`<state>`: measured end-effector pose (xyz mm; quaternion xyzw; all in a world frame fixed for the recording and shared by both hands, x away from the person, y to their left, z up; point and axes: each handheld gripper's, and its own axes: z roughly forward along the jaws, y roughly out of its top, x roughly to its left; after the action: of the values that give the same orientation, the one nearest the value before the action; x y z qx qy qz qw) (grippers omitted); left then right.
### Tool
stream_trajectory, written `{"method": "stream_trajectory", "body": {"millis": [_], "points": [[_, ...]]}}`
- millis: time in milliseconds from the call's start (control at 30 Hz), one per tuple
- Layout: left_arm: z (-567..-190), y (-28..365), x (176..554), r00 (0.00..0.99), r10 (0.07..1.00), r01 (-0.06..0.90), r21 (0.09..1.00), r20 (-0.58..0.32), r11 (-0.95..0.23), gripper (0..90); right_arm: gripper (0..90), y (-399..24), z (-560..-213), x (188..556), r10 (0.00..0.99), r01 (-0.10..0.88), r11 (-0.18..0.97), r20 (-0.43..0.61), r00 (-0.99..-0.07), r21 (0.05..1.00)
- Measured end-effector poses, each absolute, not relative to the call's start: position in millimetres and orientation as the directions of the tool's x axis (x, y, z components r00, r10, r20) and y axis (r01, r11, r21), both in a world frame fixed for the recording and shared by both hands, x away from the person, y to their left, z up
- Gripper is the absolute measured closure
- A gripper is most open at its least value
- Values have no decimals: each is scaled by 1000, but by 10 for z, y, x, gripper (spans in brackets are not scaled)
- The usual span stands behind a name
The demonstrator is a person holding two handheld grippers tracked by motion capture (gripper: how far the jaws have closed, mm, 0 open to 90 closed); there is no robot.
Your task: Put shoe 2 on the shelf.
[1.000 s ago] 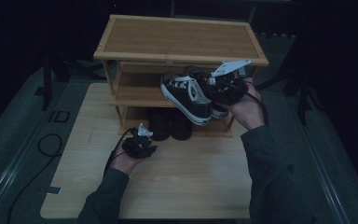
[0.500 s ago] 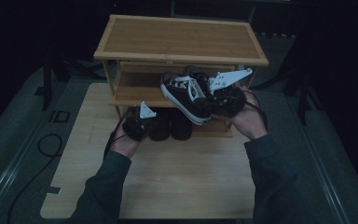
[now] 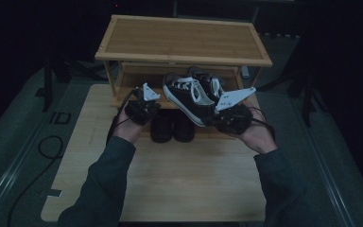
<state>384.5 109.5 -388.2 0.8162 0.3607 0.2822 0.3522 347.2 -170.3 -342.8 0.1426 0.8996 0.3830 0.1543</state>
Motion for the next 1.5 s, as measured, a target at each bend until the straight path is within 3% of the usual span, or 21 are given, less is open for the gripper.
{"method": "stream_trajectory", "body": {"millis": [667, 933, 1267, 1500], "points": [[-3897, 1085, 4242, 561, 799, 432, 747, 216, -505, 900, 900, -1785, -3636, 3540, 398, 174, 717, -192, -897, 675], [-3906, 1090, 4272, 548, 805, 447, 735, 226, -510, 900, 900, -1568, -3683, 3560, 358, 142, 730, -197, -913, 669], [-3910, 1119, 4281, 557, 804, 446, 741, 210, -502, 900, 900, -1860, -3698, 3572, 397, 178, 711, -180, -900, 680], [-3921, 1127, 4277, 556, 806, 441, 749, 204, -494, 900, 900, -1691, -3691, 3557, 347, 142, 706, -164, -923, 694]]}}
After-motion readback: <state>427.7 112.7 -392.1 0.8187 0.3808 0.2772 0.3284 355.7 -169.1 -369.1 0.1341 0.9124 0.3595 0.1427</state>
